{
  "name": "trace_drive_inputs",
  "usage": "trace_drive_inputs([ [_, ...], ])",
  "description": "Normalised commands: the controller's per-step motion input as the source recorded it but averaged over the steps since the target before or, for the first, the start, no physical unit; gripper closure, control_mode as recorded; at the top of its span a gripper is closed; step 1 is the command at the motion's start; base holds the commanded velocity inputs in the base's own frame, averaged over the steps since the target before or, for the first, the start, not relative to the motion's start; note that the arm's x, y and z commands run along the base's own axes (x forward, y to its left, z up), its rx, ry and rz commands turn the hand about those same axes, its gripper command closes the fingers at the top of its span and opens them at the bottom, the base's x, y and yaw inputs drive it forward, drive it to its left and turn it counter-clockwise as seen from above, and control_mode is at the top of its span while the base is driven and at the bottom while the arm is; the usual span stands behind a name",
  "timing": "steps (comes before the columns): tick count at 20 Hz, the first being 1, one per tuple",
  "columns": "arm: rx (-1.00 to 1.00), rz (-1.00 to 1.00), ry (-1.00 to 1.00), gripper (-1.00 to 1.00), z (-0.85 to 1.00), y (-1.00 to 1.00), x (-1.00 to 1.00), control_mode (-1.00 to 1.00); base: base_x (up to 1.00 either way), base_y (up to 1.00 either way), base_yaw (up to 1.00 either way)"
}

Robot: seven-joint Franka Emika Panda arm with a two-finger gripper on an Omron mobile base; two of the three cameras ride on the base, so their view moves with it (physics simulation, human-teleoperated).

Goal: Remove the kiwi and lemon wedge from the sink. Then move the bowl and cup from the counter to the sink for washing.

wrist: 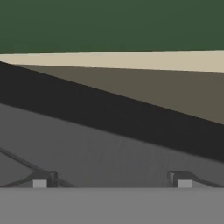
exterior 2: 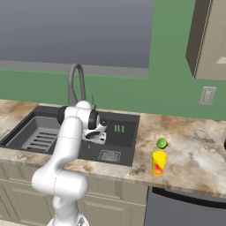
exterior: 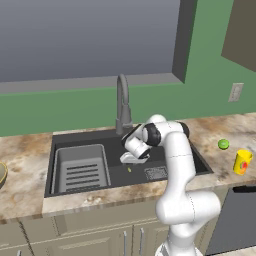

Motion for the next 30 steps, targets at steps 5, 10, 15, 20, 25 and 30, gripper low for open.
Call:
trace_drive_inputs([
  [5, 0.0, 0.01, 0.0, -1.0, -0.09, 0.0, 0.0, -1.0, 0.0, 0.0, 0.0],
  [10, 0.0, 0.01, 0.0, -1.0, -0.12, 0.0, 0.0, -1.0, 0.0, 0.0, 0.0],
  [15, 0.0, 0.01, 0.0, -1.0, -0.06, 0.0, 0.0, -1.0, 0.0, 0.0, 0.0],
  [20, 0.0, 0.02, 0.0, -1.0, -0.01, 0.0, -0.04, -1.0, 0.0, 0.0, 0.0],
  [25, 0.0, 0.02, 0.0, -1.0, 0.0, -0.01, -0.12, -1.0, 0.0, 0.0, 0.0],
  [30, 0.0, 0.02, 0.0, -1.0, -0.02, -0.01, -0.11, -1.0, 0.0, 0.0, 0.0],
])
